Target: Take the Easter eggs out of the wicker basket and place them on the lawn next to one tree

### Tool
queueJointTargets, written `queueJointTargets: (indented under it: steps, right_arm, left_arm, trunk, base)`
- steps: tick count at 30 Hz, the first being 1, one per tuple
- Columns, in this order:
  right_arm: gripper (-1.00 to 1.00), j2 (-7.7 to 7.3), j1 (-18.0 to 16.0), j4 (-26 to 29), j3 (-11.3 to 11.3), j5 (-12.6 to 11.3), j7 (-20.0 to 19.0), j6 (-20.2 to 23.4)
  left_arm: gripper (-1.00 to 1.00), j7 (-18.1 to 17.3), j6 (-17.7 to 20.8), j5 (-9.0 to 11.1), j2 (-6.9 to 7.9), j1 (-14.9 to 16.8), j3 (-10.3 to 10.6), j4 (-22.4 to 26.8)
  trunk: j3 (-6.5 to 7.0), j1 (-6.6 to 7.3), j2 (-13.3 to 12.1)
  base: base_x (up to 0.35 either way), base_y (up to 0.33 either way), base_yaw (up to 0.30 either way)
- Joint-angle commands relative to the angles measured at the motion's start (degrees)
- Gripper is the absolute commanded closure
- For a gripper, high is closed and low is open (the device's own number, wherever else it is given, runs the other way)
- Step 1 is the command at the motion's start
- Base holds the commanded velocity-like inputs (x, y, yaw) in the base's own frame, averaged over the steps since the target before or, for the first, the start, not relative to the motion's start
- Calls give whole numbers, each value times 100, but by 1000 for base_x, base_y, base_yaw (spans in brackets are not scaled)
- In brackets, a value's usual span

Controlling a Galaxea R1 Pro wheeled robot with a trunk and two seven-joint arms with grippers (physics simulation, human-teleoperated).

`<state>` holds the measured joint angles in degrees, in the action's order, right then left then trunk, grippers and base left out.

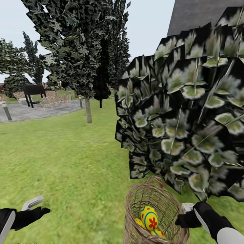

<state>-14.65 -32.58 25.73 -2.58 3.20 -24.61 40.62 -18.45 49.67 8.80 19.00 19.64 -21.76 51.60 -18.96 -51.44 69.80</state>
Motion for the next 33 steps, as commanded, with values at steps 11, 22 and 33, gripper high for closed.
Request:
queueJointTargets:
  steps: [11, 22, 33]
  right_arm:
    - [100, 13, -3, 11, -33, 14, -3, 25]
    - [100, 40, -3, 11, -41, 14, 9, 25]
    - [100, 59, -3, 2, -54, 14, 61, 25]
  left_arm:
    - [-100, -23, 34, 35, 9, 6, -48, -35]
    - [-100, -10, 34, 34, -2, 5, -21, -36]
    - [-100, -12, 34, 34, 7, 5, -37, -27]
  trunk:
    - [-7, -4, 5]
    - [-7, -4, 5]
    - [-7, -4, 5]
  base:
    - [223, 256, 294]
    - [130, 315, 294]
    - [117, 326, 294]
